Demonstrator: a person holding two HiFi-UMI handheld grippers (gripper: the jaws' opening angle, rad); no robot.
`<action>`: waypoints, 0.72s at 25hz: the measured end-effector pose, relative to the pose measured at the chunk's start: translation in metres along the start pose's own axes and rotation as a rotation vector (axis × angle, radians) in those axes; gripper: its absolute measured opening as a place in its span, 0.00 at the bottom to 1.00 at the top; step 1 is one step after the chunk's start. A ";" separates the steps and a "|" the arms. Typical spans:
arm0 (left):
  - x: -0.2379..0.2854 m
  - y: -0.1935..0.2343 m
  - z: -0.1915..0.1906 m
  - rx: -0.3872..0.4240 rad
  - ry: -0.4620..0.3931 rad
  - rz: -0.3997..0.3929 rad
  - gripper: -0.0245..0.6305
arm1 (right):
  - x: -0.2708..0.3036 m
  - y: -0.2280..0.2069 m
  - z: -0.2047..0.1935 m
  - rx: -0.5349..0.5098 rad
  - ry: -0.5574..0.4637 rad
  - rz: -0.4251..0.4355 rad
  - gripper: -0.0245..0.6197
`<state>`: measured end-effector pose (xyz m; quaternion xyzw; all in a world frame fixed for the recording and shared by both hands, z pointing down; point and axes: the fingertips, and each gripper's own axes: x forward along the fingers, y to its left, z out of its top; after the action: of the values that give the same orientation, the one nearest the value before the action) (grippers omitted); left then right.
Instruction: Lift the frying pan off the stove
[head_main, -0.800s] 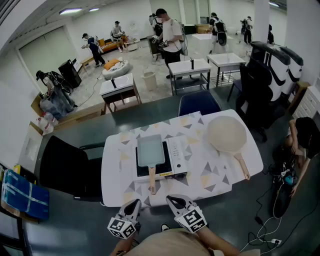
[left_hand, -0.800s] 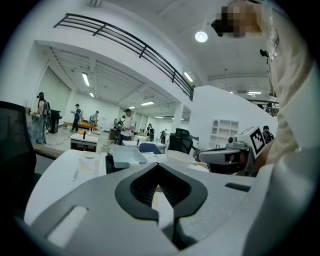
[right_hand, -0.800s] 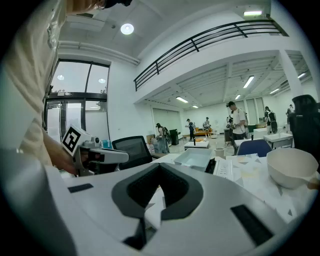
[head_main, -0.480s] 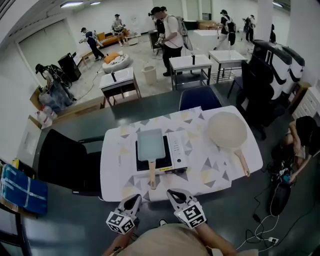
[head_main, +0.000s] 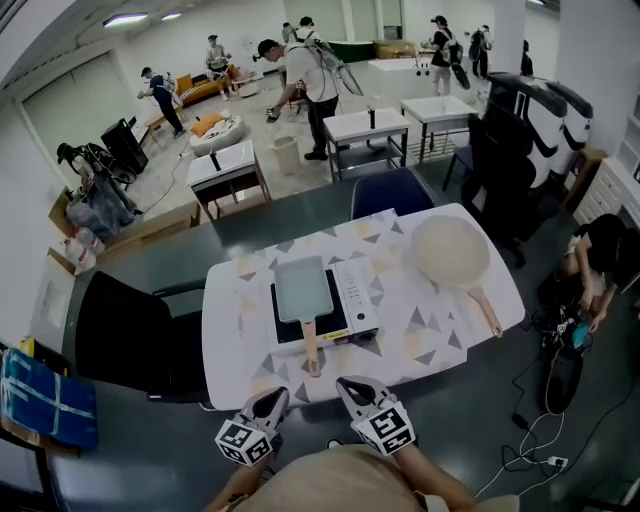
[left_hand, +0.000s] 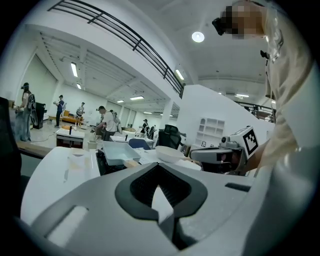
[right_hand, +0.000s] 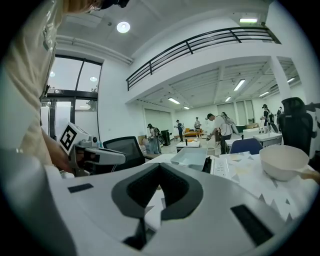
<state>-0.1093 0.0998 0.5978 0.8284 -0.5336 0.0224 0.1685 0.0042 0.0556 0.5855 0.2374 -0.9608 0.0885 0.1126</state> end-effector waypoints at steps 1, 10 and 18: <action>-0.001 0.000 -0.001 0.000 0.005 -0.011 0.03 | 0.001 0.004 -0.001 0.004 0.000 -0.002 0.04; -0.003 0.008 -0.009 -0.035 0.006 -0.062 0.03 | 0.013 0.025 -0.017 0.008 0.039 -0.024 0.04; -0.017 0.021 -0.024 -0.066 0.021 -0.033 0.03 | 0.019 0.028 -0.009 0.004 0.050 -0.043 0.04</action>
<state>-0.1322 0.1138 0.6226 0.8307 -0.5187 0.0107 0.2018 -0.0238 0.0736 0.5954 0.2561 -0.9521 0.0937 0.1381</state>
